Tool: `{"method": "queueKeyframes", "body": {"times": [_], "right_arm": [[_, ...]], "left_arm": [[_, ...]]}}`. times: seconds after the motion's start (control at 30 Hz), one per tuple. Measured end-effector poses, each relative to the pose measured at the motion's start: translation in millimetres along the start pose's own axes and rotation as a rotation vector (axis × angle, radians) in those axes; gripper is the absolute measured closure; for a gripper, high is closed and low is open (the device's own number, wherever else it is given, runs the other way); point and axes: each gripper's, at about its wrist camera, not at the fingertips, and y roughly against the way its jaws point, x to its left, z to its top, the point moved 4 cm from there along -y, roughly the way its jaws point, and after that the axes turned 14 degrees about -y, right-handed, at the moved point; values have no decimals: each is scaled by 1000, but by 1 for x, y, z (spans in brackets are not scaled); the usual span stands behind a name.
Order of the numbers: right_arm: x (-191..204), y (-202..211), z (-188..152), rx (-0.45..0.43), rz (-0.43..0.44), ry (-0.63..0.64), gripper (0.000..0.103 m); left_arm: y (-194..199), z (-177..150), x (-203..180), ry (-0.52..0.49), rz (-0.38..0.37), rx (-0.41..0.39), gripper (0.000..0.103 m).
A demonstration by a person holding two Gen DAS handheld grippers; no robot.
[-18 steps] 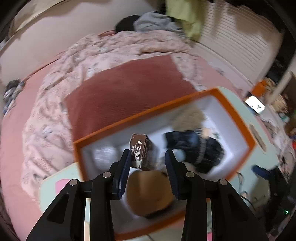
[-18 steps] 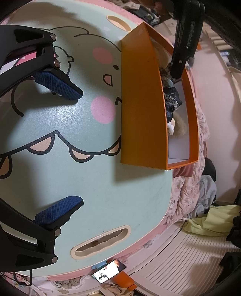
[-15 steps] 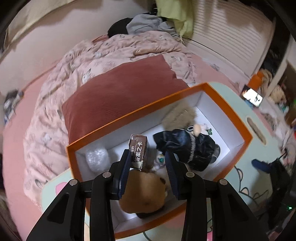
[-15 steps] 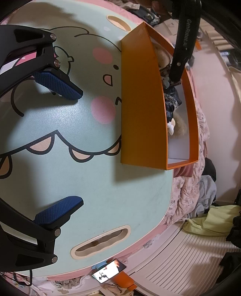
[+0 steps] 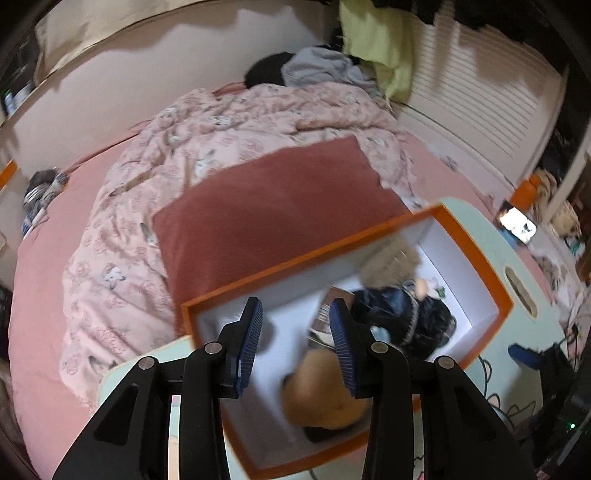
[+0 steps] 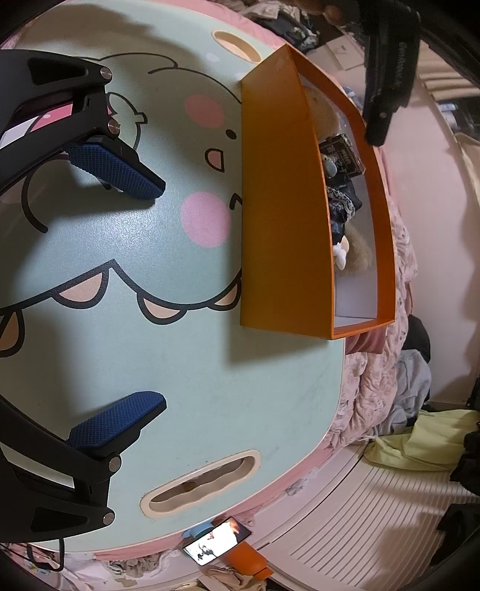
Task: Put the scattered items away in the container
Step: 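Grasp the brown card box inside the orange box with the left gripper and lift it out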
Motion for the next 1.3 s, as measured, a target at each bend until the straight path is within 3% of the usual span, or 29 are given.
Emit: {"method": "queueKeyframes", "body": {"times": [0.13, 0.27, 0.4, 0.47, 0.7, 0.93, 1.3], "right_arm": [[0, 0, 0, 0, 0, 0, 0], [-1, 0, 0, 0, 0, 0, 0], [-1, 0, -1, 0, 1, 0, 0], [-2, 0, -1, 0, 1, 0, 0], [-3, 0, -2, -1, 1, 1, 0], [-2, -1, -3, -1, 1, 1, 0], [-3, 0, -3, -1, 1, 1, 0]], "left_arm": [[-9, 0, -8, -6, -80, 23, 64], [-20, 4, -38, -68, -87, 43, 64], [-36, 7, -42, -98, 7, 78, 64], [-38, 6, -38, -75, 21, 78, 85], [-28, -4, -34, -70, -61, 47, 85], [-31, -5, -32, -62, -67, 53, 72], [-43, -7, -29, -59, -48, 88, 72]]}}
